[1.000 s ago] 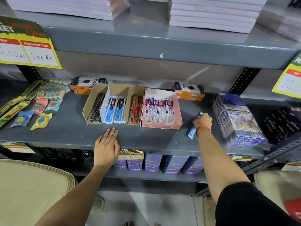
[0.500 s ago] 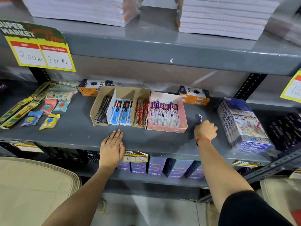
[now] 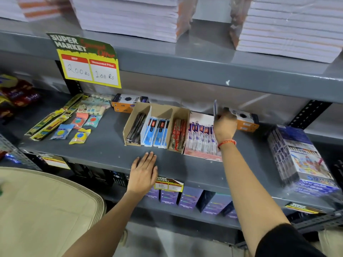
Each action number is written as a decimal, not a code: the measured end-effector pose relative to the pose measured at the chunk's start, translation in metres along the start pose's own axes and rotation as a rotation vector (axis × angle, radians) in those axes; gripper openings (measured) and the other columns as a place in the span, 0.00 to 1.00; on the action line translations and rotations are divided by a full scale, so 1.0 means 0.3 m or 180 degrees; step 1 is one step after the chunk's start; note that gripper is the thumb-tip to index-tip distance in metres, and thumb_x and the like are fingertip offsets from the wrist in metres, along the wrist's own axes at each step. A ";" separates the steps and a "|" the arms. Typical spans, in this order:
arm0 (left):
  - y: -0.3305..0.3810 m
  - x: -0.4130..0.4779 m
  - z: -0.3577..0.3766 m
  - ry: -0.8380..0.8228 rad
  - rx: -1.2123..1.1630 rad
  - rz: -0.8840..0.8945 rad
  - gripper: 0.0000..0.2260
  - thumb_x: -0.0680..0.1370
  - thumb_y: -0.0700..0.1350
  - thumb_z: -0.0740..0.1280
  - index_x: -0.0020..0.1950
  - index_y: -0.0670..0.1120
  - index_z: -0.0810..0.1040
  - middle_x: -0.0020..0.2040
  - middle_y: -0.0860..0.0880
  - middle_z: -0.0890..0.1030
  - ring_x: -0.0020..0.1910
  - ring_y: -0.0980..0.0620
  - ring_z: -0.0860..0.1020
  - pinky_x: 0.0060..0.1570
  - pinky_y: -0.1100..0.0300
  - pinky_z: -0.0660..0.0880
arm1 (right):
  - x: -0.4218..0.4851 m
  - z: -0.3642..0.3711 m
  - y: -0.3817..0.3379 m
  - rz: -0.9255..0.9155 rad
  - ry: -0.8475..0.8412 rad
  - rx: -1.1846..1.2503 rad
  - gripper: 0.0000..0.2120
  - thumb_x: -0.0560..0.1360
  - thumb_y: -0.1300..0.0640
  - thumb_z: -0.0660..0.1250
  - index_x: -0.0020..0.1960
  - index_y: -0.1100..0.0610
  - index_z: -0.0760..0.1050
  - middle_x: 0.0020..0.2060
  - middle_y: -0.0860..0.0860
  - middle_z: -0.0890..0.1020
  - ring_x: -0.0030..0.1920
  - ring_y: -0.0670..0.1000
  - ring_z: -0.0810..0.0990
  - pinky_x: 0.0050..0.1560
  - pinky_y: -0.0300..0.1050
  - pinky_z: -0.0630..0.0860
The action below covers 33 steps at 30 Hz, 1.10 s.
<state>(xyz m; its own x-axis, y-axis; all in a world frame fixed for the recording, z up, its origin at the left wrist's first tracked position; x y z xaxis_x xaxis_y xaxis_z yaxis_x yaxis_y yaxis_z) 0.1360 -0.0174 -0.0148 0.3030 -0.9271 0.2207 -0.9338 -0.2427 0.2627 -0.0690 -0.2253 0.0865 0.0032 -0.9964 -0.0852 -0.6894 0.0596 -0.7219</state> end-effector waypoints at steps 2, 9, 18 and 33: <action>-0.019 -0.004 -0.005 -0.0043 0.0028 -0.0024 0.23 0.78 0.50 0.52 0.63 0.40 0.76 0.63 0.42 0.78 0.64 0.45 0.74 0.64 0.45 0.67 | -0.025 0.008 -0.174 -0.0608 0.0460 -0.0109 0.11 0.78 0.65 0.60 0.54 0.69 0.77 0.54 0.66 0.82 0.55 0.64 0.81 0.50 0.49 0.77; -0.109 -0.024 -0.040 -0.0076 0.0034 0.0069 0.23 0.78 0.52 0.54 0.64 0.39 0.76 0.64 0.42 0.78 0.64 0.45 0.74 0.63 0.46 0.69 | -0.113 0.324 -0.436 -0.1301 -0.0011 -0.0602 0.09 0.76 0.64 0.62 0.50 0.66 0.80 0.48 0.65 0.84 0.50 0.64 0.83 0.51 0.54 0.81; -0.121 -0.028 -0.014 0.0049 -0.0161 0.0139 0.22 0.78 0.51 0.56 0.65 0.41 0.75 0.65 0.43 0.77 0.65 0.46 0.73 0.65 0.52 0.61 | -0.139 0.611 -0.500 -0.1598 -0.0384 -0.1335 0.12 0.76 0.70 0.57 0.55 0.66 0.76 0.54 0.65 0.81 0.56 0.66 0.79 0.54 0.57 0.77; -0.130 -0.022 0.008 0.0325 -0.0246 0.0215 0.22 0.76 0.51 0.57 0.65 0.41 0.75 0.65 0.44 0.77 0.67 0.46 0.71 0.66 0.53 0.61 | -0.176 0.767 -0.386 -0.1943 -0.1285 -0.1789 0.14 0.76 0.69 0.56 0.60 0.65 0.73 0.58 0.64 0.78 0.59 0.64 0.77 0.56 0.55 0.75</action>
<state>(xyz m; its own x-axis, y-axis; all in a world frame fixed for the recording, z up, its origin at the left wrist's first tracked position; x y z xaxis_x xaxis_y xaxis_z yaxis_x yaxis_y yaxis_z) 0.1701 -0.0025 -0.0289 0.2614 -0.9057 0.3336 -0.9366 -0.1544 0.3146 0.1773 -0.1656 0.0166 0.6614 -0.7421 -0.1087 -0.7352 -0.6128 -0.2897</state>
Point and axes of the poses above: each hand's wrist, its own x-axis towards the middle knuckle, its own z-axis out of the palm, y = z × x, the point moved 9 cm from there along x, towards the middle knuckle
